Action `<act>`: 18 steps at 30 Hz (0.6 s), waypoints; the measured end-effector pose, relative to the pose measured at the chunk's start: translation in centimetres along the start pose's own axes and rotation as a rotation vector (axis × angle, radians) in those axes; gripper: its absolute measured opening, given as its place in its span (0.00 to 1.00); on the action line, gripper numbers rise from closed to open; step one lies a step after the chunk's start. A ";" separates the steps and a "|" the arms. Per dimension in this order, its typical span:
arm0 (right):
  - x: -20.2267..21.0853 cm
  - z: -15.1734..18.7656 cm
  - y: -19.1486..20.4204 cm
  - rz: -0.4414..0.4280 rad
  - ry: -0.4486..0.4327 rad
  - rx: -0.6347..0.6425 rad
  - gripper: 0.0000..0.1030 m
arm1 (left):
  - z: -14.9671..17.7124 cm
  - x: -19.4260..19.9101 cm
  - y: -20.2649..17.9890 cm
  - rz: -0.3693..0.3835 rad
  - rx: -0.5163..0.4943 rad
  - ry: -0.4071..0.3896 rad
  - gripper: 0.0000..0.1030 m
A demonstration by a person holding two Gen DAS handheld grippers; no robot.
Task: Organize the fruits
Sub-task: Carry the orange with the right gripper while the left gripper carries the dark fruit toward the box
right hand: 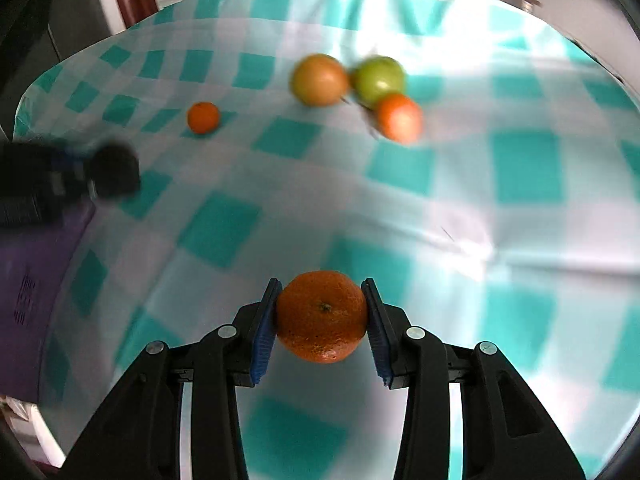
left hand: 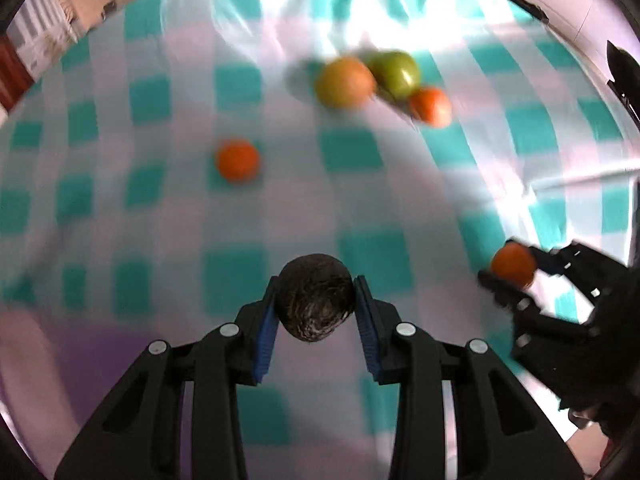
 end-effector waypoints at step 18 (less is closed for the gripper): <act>11.4 2.2 -1.7 -0.015 -0.070 0.086 0.39 | 5.6 6.2 -5.6 -0.056 0.012 -0.159 0.35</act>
Point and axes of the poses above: each gripper's, at about its wrist camera, not at the fingertips, and x roughly against the way its jaws point, y to its left, z to its underside, the point moved 9 cm from there along -x, roughly the way its jaws point, and after that the axes turned 13 degrees about z, right-handed, at the moved point
